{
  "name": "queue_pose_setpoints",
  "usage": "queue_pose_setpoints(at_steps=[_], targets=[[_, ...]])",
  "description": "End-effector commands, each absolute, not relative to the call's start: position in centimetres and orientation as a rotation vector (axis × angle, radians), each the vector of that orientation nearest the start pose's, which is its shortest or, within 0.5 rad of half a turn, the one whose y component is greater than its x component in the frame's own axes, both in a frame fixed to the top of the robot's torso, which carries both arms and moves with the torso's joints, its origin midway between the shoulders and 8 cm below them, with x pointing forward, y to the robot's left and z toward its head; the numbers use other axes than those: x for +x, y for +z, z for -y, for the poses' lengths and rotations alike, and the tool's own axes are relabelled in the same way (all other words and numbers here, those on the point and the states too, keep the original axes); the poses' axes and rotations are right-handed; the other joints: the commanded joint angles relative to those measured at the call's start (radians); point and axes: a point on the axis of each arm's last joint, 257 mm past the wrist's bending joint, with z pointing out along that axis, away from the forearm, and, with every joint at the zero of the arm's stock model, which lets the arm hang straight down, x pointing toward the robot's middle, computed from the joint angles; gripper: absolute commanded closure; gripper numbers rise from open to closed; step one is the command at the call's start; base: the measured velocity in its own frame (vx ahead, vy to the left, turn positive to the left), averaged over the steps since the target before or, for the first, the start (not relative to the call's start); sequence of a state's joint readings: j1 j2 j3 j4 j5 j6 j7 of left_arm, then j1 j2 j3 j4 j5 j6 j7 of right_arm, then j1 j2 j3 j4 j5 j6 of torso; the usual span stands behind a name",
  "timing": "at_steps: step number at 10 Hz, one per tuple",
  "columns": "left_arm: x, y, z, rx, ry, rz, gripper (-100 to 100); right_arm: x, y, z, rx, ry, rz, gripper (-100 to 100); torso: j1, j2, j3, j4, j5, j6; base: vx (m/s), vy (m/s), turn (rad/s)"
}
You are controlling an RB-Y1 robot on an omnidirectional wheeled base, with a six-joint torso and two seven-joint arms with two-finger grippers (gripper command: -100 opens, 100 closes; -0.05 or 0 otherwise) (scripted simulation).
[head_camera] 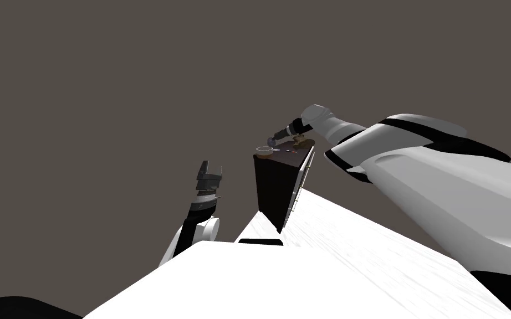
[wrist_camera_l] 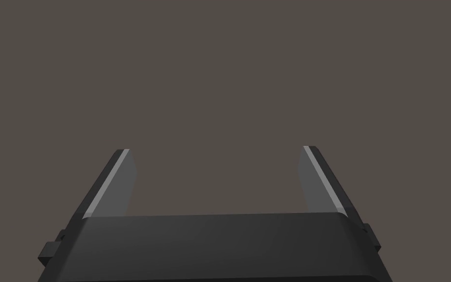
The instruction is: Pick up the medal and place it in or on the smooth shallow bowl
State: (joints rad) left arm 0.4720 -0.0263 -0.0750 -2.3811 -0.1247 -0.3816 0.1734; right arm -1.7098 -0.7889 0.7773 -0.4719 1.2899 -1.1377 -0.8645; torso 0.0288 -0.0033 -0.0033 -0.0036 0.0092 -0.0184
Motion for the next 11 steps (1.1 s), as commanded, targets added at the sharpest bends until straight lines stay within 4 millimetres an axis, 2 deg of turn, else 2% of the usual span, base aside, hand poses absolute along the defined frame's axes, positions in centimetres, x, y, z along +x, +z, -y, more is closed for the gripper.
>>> queue_pose_setpoints(at_steps=[1, 3, 4, 8, 9, 10, 11], targets=[[34.8, 5.6, -24.2, -0.672, -1.462, -0.609, 0, 65.8, 16.0, 14.5, -0.809, 0.41, -1.911, 100, 0.0, 0.0, 0.0, 0.0, 0.0, 0.0, 0.0, 0.024, -0.02], [34.8, 5.6, -24.2, -0.672, -1.462, -0.609, 0, 65.8, 16.1, 14.2, -0.812, 0.407, -1.911, 100, -0.001, 0.0, 0.0, 0.0, 0.0, 0.0, 0.0, 0.01, -0.006], [34.8, 5.6, -24.2, -0.672, -1.462, -0.609, 0, 65.8, 16.2, 14.2, -0.815, 0.406, -1.911, -100, -0.003, 0.0, 0.0, 0.0, -0.001, 0.0, 0.0, 0.0, 0.0], [34.8, 5.6, -24.2, -0.672, -1.461, -0.609, 0, 65.8, 16.2, 14.2, -0.815, 0.406, -1.911, -100, -0.004, -0.001, -0.001, 0.0, -0.002, 0.001, 0.0, 0.0, 0.0], [34.8, 5.6, -24.2, -0.672, -1.461, -0.609, 0, 65.8, 16.2, 14.2, -0.815, 0.406, -1.911, 0, -0.004, -0.001, -0.001, 0.0, -0.002, 0.001, 0.0, 0.0, 0.0], [34.8, 5.6, -24.2, -0.672, -1.461, -0.609, 0, 65.2, 17.9, 14.4, -0.804, 0.41, -1.906, -100, -0.004, -0.001, -0.001, 0.0, -0.002, 0.001, 0.003, -0.039, -0.004], [34.8, 5.6, -24.2, -0.672, -1.461, -0.609, 0, 64.8, 19.1, 14.5, -0.796, 0.413, -1.902, -100, -0.006, 0.0, 0.0, 0.0, -0.002, 0.001, 0.028, -0.07, -0.002]])
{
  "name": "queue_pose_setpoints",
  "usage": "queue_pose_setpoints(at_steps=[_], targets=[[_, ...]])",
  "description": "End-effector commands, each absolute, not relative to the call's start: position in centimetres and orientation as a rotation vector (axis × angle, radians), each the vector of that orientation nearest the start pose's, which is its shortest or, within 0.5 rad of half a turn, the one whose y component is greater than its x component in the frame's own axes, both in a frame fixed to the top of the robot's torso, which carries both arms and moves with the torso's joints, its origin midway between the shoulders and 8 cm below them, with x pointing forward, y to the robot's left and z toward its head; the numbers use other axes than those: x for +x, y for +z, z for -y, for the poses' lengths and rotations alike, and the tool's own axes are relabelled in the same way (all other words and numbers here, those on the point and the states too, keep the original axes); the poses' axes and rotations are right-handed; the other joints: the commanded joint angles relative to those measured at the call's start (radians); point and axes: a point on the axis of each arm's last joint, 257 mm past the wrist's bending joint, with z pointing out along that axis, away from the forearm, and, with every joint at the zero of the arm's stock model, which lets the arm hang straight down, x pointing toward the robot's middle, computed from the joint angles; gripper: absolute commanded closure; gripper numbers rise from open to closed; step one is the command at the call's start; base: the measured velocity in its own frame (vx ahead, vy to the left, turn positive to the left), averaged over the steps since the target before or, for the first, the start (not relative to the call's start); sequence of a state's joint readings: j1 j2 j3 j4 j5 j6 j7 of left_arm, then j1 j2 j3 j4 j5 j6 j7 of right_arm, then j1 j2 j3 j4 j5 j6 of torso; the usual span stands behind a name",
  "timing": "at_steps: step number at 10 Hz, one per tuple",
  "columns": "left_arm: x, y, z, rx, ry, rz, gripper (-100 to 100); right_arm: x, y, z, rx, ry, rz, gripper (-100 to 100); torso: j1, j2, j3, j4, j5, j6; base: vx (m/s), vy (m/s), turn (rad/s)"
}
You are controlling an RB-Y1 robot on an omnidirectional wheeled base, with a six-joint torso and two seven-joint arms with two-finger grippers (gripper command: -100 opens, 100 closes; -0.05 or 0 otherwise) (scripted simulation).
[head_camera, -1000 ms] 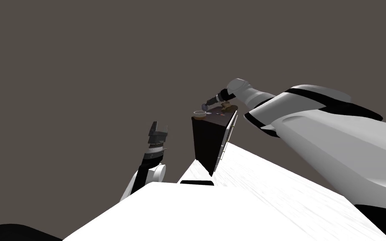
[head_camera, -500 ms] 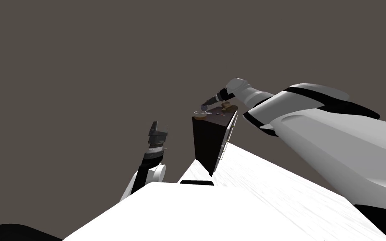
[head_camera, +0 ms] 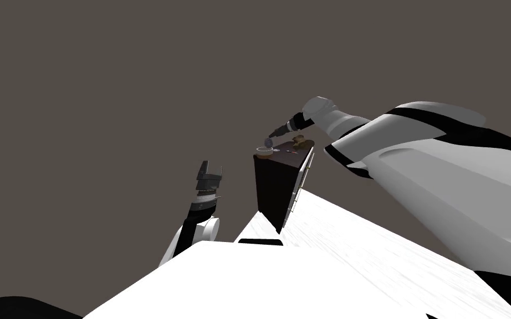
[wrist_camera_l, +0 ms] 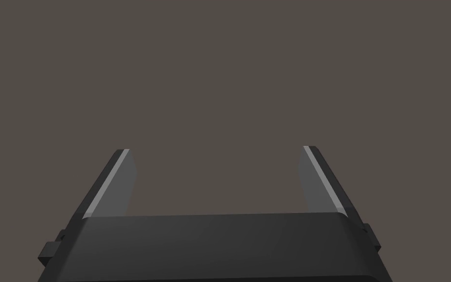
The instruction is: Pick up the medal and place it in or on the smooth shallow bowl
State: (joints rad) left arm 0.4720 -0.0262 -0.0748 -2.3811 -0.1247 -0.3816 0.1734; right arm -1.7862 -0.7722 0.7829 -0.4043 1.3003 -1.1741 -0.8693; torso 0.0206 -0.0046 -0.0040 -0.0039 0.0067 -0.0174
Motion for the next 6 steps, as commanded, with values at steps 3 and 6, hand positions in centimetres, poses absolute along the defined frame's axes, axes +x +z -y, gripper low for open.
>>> queue_pose_setpoints(at_steps=[3, 6], targets=[[34.8, 5.6, -24.2, -0.672, -1.461, -0.61, 0, 63.5, 21.6, 13.8, -0.819, 0.414, -1.88, -100, -0.002, 0.0, 0.0, 0.0, -0.001, 0.0, 0.019, -0.074, -0.002], [34.8, 5.6, -24.2, -0.672, -1.461, -0.609, 0, 63.8, 21.5, 14.5, -0.792, 0.417, -1.893, 0, 0.003, 0.001, 0.0, 0.0, 0.001, 0.0, 0.001, -0.007, 0.003]])
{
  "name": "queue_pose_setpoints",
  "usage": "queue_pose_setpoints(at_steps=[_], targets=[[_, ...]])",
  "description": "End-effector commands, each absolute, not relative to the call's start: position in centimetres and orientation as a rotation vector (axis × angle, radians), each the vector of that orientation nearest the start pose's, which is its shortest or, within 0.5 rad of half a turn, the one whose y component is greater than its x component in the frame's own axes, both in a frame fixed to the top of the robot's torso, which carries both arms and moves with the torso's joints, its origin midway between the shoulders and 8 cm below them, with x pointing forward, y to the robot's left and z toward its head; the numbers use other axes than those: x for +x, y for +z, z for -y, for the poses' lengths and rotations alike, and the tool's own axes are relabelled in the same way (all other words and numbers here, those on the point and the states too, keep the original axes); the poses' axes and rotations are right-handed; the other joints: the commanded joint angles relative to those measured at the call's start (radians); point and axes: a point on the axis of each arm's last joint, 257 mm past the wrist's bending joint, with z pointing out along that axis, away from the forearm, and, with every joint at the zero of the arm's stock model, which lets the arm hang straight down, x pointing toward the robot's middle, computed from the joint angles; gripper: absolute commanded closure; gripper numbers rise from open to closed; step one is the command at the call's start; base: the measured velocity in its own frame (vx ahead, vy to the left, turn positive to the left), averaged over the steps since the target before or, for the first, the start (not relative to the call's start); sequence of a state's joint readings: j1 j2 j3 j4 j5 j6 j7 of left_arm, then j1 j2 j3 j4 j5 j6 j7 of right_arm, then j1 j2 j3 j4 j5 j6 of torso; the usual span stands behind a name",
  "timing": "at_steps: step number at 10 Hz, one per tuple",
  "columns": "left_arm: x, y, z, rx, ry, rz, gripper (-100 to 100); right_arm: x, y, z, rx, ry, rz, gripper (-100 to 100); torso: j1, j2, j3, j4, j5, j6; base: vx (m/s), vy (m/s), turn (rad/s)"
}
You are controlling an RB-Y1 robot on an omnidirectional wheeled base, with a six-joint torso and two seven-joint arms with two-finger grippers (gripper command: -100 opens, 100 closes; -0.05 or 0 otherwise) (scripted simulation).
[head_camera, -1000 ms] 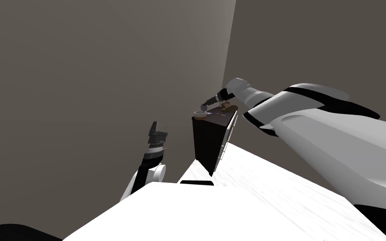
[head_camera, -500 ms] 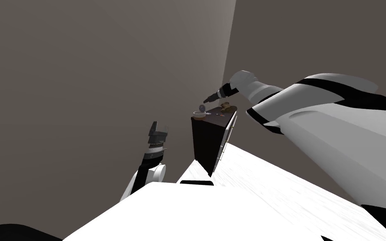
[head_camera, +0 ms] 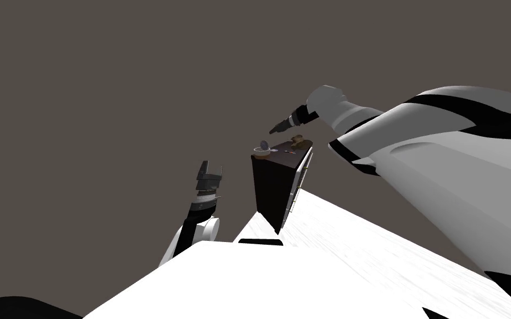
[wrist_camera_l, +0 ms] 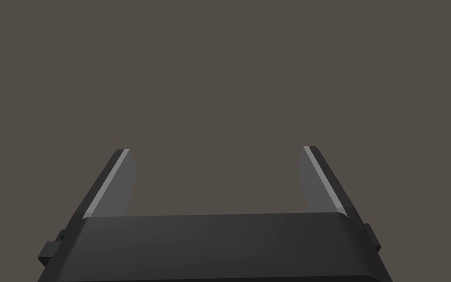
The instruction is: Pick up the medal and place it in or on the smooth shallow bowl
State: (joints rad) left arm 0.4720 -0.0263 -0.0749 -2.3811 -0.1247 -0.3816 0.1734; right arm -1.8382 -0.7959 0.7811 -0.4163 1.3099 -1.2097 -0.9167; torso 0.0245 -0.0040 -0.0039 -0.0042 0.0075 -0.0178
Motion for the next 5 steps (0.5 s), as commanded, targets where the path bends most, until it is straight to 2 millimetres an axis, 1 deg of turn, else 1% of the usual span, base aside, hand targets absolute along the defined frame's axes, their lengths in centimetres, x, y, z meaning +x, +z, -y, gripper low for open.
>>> queue_pose_setpoints(at_steps=[1, 5], targets=[[34.8, 5.57, -24.23, -0.672, -1.461, -0.609, 0, 63.82, 21.46, 14.47, -0.792, 0.417, -1.892, 0, 0.0, 0.0, 0.0, 0.0, 0.0, 0.0, 0.0, 0.0, 0.0], [34.8, 5.57, -24.23, -0.672, -1.461, -0.609, 0, 63.82, 21.46, 14.48, -0.792, 0.417, -1.892, 0, 0.0, 0.0, 0.0, 0.0, 0.0, 0.0, 0.0, 0.0, 0.0]])
